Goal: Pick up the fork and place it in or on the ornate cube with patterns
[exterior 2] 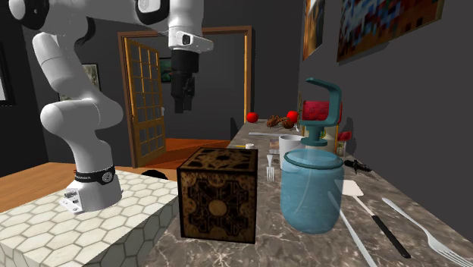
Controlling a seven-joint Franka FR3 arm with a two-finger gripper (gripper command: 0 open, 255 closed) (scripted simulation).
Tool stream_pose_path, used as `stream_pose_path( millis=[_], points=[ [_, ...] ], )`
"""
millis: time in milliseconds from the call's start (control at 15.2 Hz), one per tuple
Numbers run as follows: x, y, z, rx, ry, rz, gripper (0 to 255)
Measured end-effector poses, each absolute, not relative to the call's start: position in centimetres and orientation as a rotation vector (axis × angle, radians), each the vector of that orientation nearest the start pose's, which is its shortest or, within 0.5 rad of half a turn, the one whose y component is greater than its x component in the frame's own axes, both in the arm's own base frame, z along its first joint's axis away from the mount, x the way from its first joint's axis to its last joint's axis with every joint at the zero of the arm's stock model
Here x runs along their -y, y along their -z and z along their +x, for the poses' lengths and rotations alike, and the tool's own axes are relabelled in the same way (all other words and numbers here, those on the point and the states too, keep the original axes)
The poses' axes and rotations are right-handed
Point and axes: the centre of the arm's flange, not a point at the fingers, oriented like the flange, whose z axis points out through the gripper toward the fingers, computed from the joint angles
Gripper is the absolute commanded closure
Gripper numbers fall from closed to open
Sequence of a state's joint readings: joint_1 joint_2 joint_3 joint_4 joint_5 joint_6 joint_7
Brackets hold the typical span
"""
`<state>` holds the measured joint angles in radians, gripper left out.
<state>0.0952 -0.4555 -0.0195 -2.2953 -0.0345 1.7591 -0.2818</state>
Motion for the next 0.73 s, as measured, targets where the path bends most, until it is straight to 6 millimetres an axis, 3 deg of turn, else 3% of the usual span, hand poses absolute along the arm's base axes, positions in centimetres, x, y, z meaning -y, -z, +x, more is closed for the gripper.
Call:
stream_pose_path(
  millis=[264, 726],
  points=[
    [-4.5, -49.8, 45.1, 0.812, -0.15, -3.046, 0],
    [-8.1, -44.9, 52.5, 1.211, -0.18, -2.906, 0]
  ],
)
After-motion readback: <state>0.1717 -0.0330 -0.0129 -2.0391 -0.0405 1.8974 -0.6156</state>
